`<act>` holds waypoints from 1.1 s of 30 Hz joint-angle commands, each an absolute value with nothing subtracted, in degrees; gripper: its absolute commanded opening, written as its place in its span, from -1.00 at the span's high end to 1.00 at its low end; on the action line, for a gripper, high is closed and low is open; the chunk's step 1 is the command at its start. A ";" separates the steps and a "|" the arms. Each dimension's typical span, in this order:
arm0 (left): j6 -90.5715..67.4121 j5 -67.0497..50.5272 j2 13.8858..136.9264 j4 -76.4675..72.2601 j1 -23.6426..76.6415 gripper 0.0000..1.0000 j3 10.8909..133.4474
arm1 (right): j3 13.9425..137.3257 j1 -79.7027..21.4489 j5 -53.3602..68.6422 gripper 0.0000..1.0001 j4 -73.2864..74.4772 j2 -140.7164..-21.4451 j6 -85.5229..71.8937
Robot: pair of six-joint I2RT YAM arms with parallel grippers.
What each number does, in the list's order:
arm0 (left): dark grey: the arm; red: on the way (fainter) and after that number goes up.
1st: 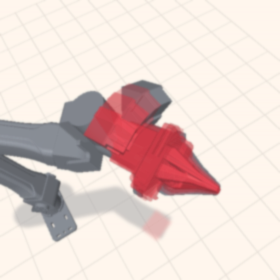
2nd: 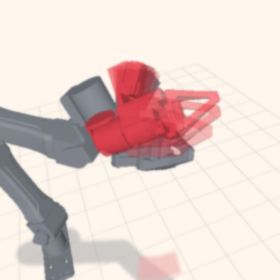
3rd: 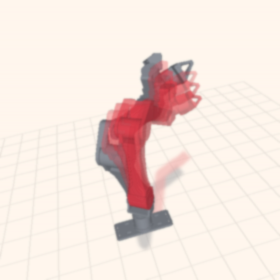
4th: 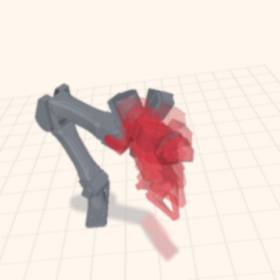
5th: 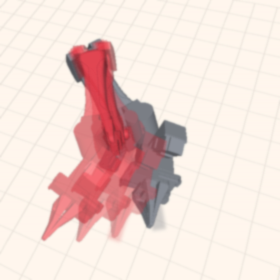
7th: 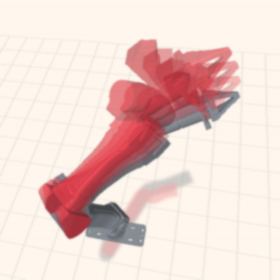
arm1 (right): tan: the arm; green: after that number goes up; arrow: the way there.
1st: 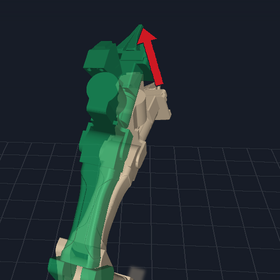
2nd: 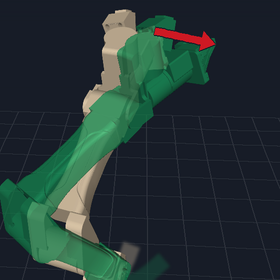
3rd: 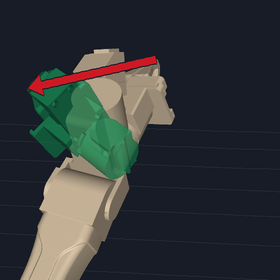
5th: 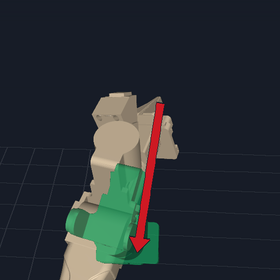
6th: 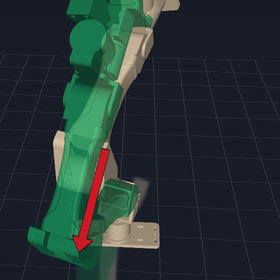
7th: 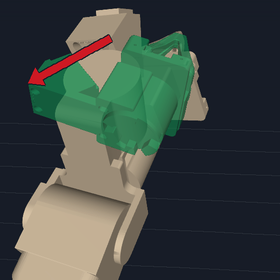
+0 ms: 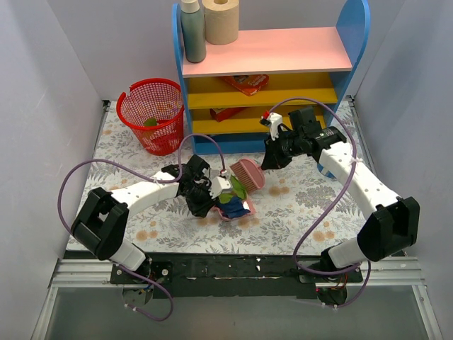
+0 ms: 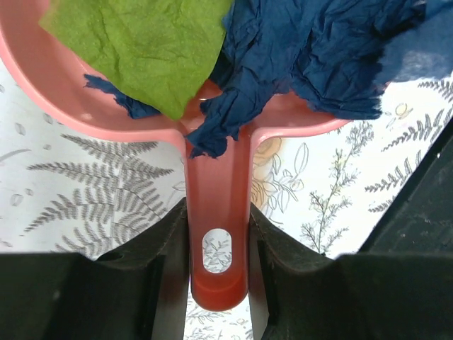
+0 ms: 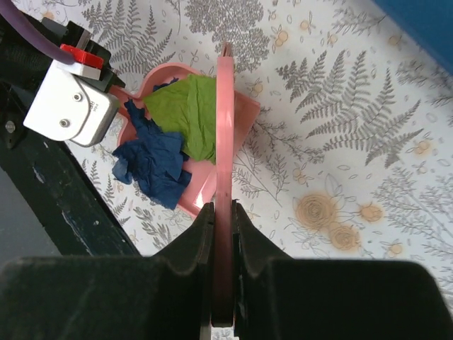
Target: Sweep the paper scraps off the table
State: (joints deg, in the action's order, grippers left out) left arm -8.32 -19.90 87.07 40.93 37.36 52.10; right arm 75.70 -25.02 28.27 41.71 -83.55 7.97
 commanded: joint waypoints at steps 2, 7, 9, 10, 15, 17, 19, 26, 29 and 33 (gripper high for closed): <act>-9.05 -21.44 83.32 33.58 37.53 1.00 51.77 | 79.45 -23.47 27.60 0.97 43.95 -79.02 13.27; -9.67 -22.06 82.27 31.65 37.53 1.00 50.98 | 77.17 -21.01 27.16 0.97 43.86 -77.78 13.36; -9.75 -22.24 81.13 30.85 37.53 1.00 50.80 | 76.90 -21.00 25.93 0.97 44.03 -77.78 14.41; -9.84 -22.15 80.78 30.15 37.53 1.00 50.80 | 76.90 -20.83 24.71 0.97 43.95 -77.70 14.68; -10.11 -22.24 79.98 29.18 37.53 1.00 50.63 | 77.17 -20.48 23.99 0.97 43.16 -77.87 14.94; -10.11 -22.41 79.98 29.09 37.53 1.00 50.45 | 76.91 -20.39 23.82 0.97 42.63 -77.96 14.68; -10.19 -22.59 79.63 29.27 37.53 1.00 50.36 | 76.21 -20.48 23.03 0.97 42.37 -77.87 14.59; -10.37 -21.80 78.58 30.50 37.44 1.00 49.66 | 74.79 -19.34 23.19 0.97 40.87 -76.99 13.45; -10.55 -21.80 78.57 30.67 37.44 1.00 49.31 | 75.50 -18.90 25.22 0.97 41.13 -76.90 13.10; -10.46 -21.62 78.66 31.55 37.18 1.00 50.18 | 74.45 -18.63 23.56 0.97 41.22 -76.38 13.45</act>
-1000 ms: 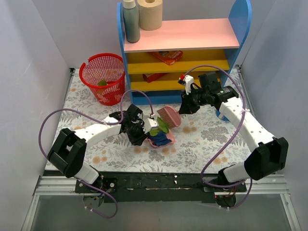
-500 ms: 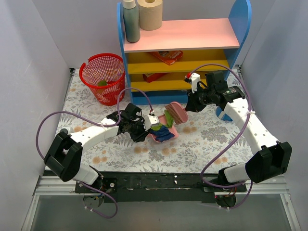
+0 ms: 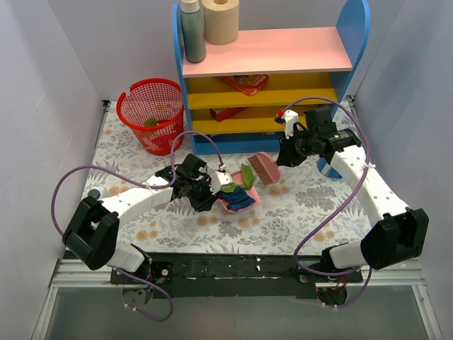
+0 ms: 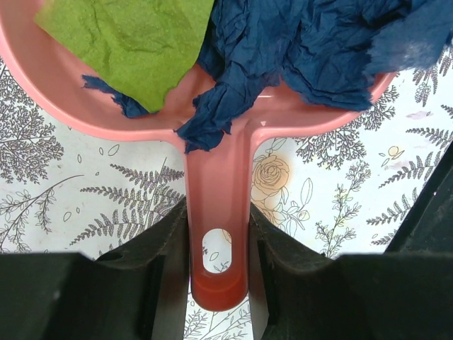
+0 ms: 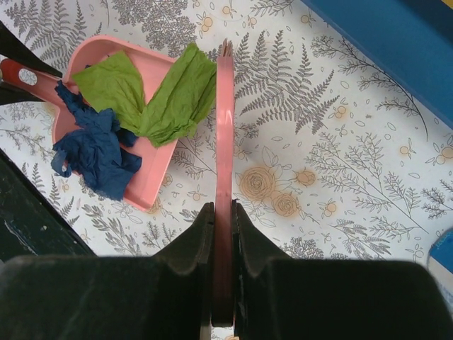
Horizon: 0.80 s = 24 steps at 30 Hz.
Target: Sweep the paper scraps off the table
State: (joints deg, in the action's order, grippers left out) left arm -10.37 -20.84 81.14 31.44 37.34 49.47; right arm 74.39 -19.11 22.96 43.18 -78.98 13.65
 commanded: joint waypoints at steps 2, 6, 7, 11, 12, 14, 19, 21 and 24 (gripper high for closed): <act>-10.11 -21.18 78.66 31.64 37.00 1.00 50.45 | 73.48 -17.84 22.68 0.97 40.52 -75.94 13.01; -10.19 -21.44 79.71 31.81 36.91 1.00 51.41 | 72.42 -16.61 22.50 0.97 39.29 -75.76 10.90; -10.20 -21.36 79.80 31.99 36.91 1.00 52.11 | 72.33 -16.26 21.46 0.97 38.94 -75.76 10.99; -10.28 -20.74 79.28 32.25 36.83 1.00 52.91 | 72.25 -15.38 17.85 0.97 38.76 -76.29 11.25; -10.02 -20.66 79.19 32.86 36.83 1.00 53.17 | 72.07 -15.29 16.97 0.97 38.76 -76.46 11.42; -9.76 -20.04 78.49 33.66 36.74 1.00 54.13 | 71.20 -14.86 15.21 0.97 38.59 -76.73 11.60; -9.05 -18.20 74.89 37.25 36.48 1.00 57.21 | 69.35 -14.06 14.85 0.97 37.97 -76.73 10.64; -8.96 -17.06 72.61 39.01 36.39 1.00 58.61 | 69.00 -13.98 14.94 0.97 37.71 -76.90 10.46; -11.68 -14.59 71.11 42.86 36.04 1.00 62.46 | 69.34 -13.80 15.29 0.97 37.88 -77.43 10.28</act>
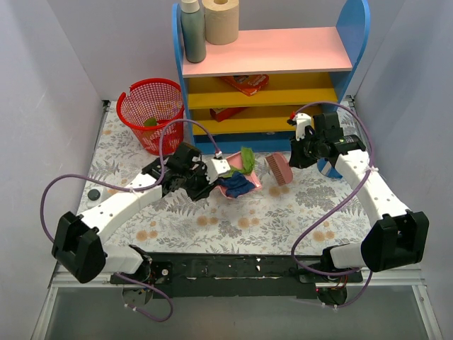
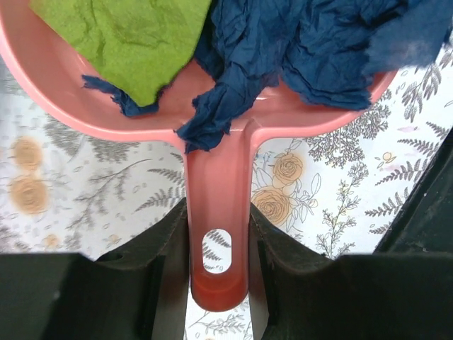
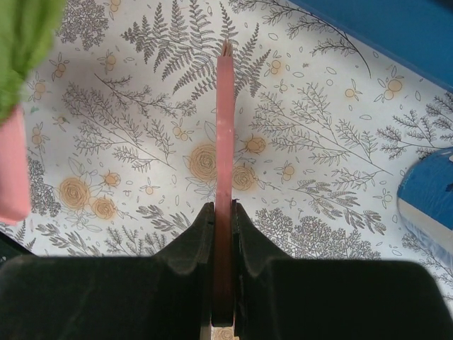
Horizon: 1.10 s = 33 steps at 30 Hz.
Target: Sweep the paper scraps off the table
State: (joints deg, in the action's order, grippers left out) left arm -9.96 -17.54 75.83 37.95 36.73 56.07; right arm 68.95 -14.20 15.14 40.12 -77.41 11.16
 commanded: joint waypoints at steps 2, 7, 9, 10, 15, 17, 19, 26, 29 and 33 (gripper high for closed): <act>-13.43 -14.07 70.93 46.48 35.34 1.00 65.90 | 69.61 -13.71 15.29 0.97 37.79 -77.69 10.11; -15.99 -9.94 66.45 54.13 34.80 1.00 74.59 | 69.26 -13.36 15.55 0.97 37.18 -78.31 9.93; -17.13 -8.53 66.44 58.50 34.19 1.00 77.77 | 69.17 -13.27 15.91 0.97 37.09 -78.83 9.67; -17.23 -8.18 66.36 59.75 33.93 1.00 79.18 | 69.26 -13.27 16.17 0.97 37.00 -79.01 9.49; -16.88 -0.81 65.39 62.14 32.96 1.00 84.37 | 69.96 -13.27 17.05 0.97 36.74 -80.50 8.88; -16.61 3.07 64.61 62.23 32.35 1.00 84.81 | 70.22 -13.36 17.40 0.97 36.65 -80.94 8.61; -16.61 5.00 64.16 62.31 31.82 1.00 84.73 | 70.40 -13.36 17.93 0.97 36.74 -81.38 8.44; -17.92 8.09 63.11 63.11 24.70 1.00 84.11 | 70.31 -13.36 19.51 0.97 36.74 -82.44 7.56; -18.89 7.73 62.93 62.49 21.37 1.00 83.41 | 71.10 -13.36 20.13 0.97 36.65 -83.32 7.47; -18.46 8.70 62.93 61.09 18.72 1.00 81.92 | 71.63 -13.27 20.57 0.97 36.39 -84.11 7.21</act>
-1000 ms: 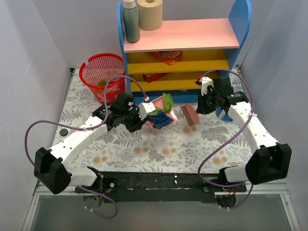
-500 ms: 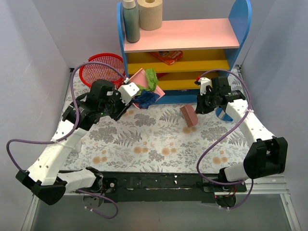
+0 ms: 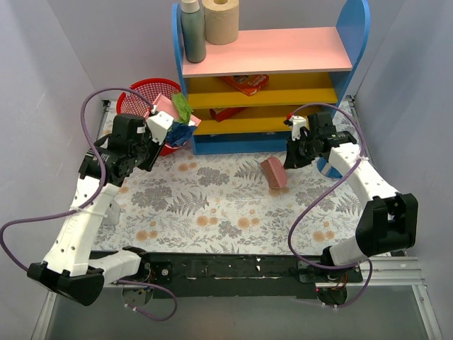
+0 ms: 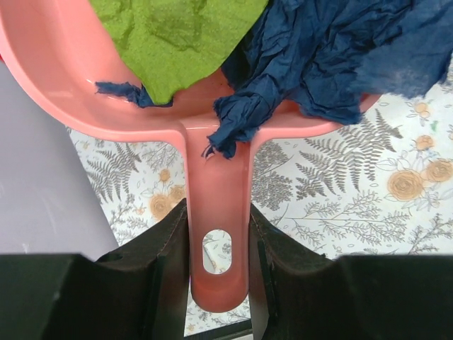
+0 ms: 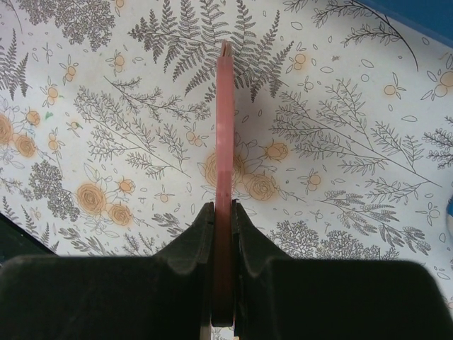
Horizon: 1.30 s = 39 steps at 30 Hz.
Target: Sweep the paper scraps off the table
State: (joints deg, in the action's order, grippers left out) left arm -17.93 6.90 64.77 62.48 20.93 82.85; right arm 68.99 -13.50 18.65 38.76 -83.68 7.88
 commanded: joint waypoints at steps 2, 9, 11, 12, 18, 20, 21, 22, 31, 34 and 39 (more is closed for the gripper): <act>-18.02 8.88 64.07 61.00 17.49 1.00 82.52 | 71.37 -13.36 21.00 0.97 36.12 -84.11 7.03; -14.51 4.66 70.39 59.60 12.23 1.00 90.25 | 69.70 -13.27 22.06 0.97 35.42 -82.97 6.42; -12.84 2.04 72.24 58.89 7.93 1.00 92.19 | 69.17 -13.36 21.97 0.97 35.33 -82.53 6.42; -12.40 0.54 74.77 58.89 5.91 1.00 94.55 | 69.00 -13.36 21.89 0.97 35.16 -82.27 6.42; -7.39 -12.02 86.29 60.99 -11.24 1.00 108.00 | 65.75 -13.36 22.15 0.97 34.10 -79.37 6.06; -5.90 -12.92 91.30 61.26 -13.44 1.00 113.62 | 64.78 -13.27 21.97 0.97 34.10 -78.40 6.24; -4.41 -13.35 92.71 61.61 -13.62 1.00 115.38 | 64.51 -13.27 21.80 0.97 34.10 -78.14 6.24; -3.35 -13.62 95.60 61.96 -13.62 1.00 118.45 | 64.08 -13.27 21.62 0.97 34.01 -77.87 6.33; 14.29 -4.94 107.31 64.52 -12.31 1.00 127.44 | 63.11 -12.66 20.74 0.97 33.75 -75.50 6.86; 22.37 -0.81 107.32 61.10 -11.17 1.00 125.69 | 61.97 -12.22 20.83 0.97 33.75 -74.62 6.86; 36.89 2.28 101.97 48.02 -8.97 1.00 115.62 | 60.21 -11.78 21.53 0.97 33.05 -73.39 6.06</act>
